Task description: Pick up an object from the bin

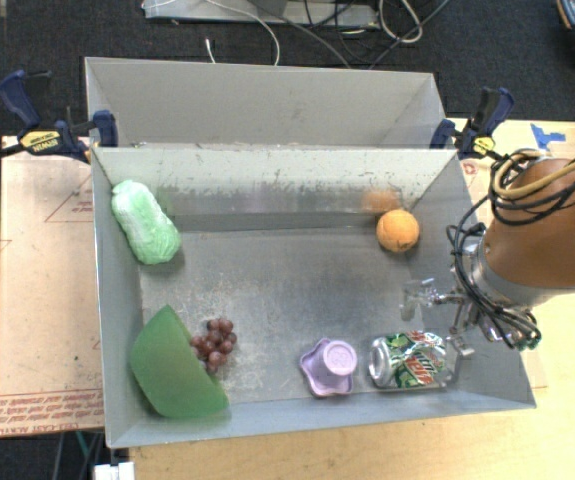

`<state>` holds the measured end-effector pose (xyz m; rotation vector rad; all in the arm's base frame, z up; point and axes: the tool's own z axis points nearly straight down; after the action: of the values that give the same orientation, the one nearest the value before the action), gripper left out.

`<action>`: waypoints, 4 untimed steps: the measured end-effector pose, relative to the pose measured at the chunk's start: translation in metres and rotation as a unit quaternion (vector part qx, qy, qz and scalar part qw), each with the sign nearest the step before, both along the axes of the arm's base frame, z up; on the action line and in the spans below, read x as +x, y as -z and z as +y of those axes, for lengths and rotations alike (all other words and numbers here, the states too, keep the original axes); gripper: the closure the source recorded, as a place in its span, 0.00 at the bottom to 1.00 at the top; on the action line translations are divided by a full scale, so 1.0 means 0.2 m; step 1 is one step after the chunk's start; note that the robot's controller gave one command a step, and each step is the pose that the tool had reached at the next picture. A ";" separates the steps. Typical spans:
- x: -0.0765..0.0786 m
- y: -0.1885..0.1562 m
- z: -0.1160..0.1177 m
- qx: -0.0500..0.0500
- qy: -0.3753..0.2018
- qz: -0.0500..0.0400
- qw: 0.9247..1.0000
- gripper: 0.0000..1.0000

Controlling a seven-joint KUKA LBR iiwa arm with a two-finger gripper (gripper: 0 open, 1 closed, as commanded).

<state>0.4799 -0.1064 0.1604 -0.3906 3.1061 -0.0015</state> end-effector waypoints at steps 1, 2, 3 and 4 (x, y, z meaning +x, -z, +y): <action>0.01 0.30 -0.05 0.000 -0.024 -0.002 1.000 0.00; 0.08 0.45 -0.01 -0.003 -0.106 -0.009 0.994 0.00; 0.04 0.45 -0.03 -0.002 -0.177 -0.006 0.984 1.00; 0.04 0.45 -0.03 -0.002 -0.177 -0.006 0.984 1.00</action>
Offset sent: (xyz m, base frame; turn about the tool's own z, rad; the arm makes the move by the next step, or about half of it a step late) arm 0.0142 -0.0033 -0.0904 -0.2155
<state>0.4887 -0.1122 0.0708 -0.9308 2.9764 -0.0073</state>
